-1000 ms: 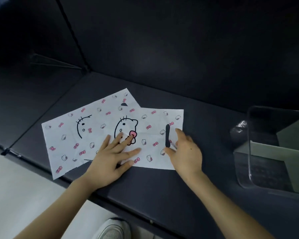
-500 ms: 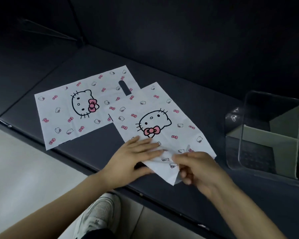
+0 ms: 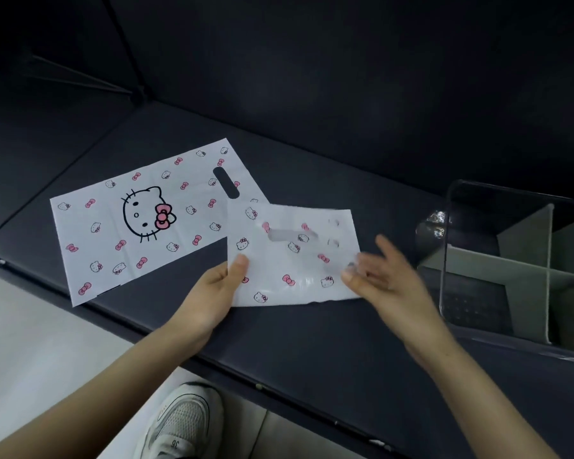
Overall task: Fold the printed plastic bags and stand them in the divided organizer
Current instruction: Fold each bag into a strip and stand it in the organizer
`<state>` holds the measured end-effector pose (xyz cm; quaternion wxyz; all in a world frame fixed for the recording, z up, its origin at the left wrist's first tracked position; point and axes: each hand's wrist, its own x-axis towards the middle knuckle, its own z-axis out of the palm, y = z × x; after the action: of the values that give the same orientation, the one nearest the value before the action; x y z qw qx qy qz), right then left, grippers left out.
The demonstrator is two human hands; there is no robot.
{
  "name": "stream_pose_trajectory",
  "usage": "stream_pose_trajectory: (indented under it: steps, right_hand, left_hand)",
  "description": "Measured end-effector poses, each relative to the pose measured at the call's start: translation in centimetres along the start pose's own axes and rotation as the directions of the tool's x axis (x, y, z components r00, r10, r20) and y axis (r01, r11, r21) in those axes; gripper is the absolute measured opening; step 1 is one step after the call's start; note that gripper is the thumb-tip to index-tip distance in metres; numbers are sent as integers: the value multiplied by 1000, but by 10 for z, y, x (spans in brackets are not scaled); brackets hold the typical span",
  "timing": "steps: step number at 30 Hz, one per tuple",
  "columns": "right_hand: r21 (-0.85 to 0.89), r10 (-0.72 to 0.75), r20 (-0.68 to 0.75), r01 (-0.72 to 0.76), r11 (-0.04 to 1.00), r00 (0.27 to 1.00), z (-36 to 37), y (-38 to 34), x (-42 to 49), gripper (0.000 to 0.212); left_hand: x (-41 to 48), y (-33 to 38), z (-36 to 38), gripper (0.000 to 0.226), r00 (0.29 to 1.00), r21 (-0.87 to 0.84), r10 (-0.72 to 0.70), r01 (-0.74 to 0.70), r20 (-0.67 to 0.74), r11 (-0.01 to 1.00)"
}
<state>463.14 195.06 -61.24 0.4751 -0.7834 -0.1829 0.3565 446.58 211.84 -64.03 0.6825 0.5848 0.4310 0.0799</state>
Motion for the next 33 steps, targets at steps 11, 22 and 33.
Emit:
stream_pose_trajectory:
  steps: [11,22,33]
  right_hand:
    - [-54,-103,-387,89,995,916,17,30,5,38]
    - [-26,-179,-346,181,983,921,30,30,19,44]
    - [-62,-96,-402,77,995,911,29,23,34,23]
  left_hand:
    - [12,0,11,40,930,596,317,-150,-186,789]
    - [25,-7,15,51,792,911,595,-134,-138,390]
    - [29,-39,1,55,768,884,528,-462,362,67]
